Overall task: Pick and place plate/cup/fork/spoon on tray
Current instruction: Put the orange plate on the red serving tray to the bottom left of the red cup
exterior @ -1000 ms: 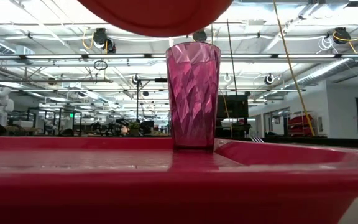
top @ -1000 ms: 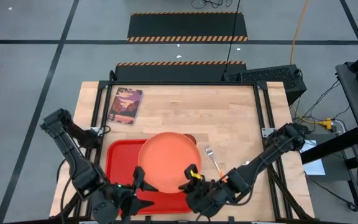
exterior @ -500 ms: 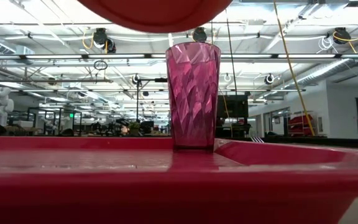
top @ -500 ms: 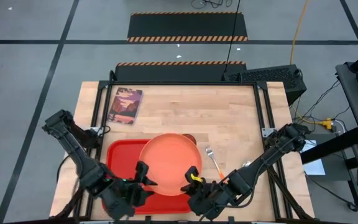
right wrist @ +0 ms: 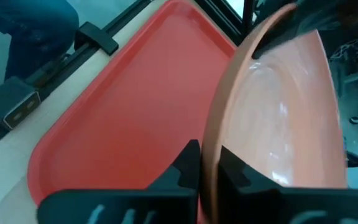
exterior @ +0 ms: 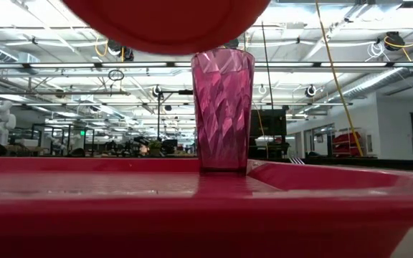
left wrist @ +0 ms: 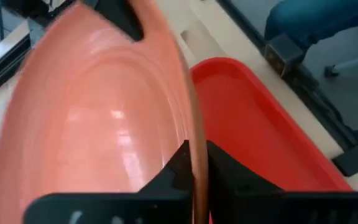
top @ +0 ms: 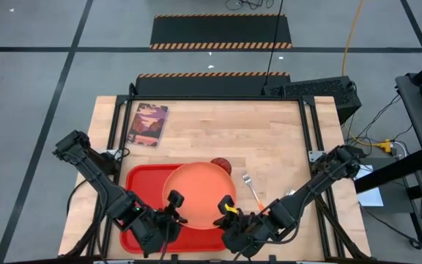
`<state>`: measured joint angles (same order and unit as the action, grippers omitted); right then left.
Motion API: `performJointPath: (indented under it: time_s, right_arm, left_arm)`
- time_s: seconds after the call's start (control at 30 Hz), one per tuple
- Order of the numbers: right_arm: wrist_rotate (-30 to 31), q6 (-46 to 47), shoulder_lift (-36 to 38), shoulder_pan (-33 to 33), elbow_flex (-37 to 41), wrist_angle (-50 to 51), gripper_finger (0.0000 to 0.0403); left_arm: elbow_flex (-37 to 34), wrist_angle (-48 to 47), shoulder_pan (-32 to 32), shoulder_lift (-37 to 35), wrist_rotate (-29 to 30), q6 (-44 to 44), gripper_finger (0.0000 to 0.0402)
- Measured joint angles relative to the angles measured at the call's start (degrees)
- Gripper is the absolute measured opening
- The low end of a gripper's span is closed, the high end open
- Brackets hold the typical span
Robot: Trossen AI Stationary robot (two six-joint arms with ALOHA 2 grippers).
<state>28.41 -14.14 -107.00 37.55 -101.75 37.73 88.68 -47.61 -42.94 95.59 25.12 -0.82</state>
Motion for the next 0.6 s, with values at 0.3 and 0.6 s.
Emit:
performJointPath:
  time_s: [0.3,0.6]
  right_arm:
    - [6.52,-0.35,0.00,1.09,0.00,-0.98,0.0063]
    - [14.77,-4.78,0.00,3.94,0.00,-6.59,0.0123]
  left_arm:
    - [0.00,-0.64,-2.82,-0.80,1.72,-2.22,0.0012]
    - [0.00,0.80,-7.08,-1.90,5.54,1.43,0.0012]
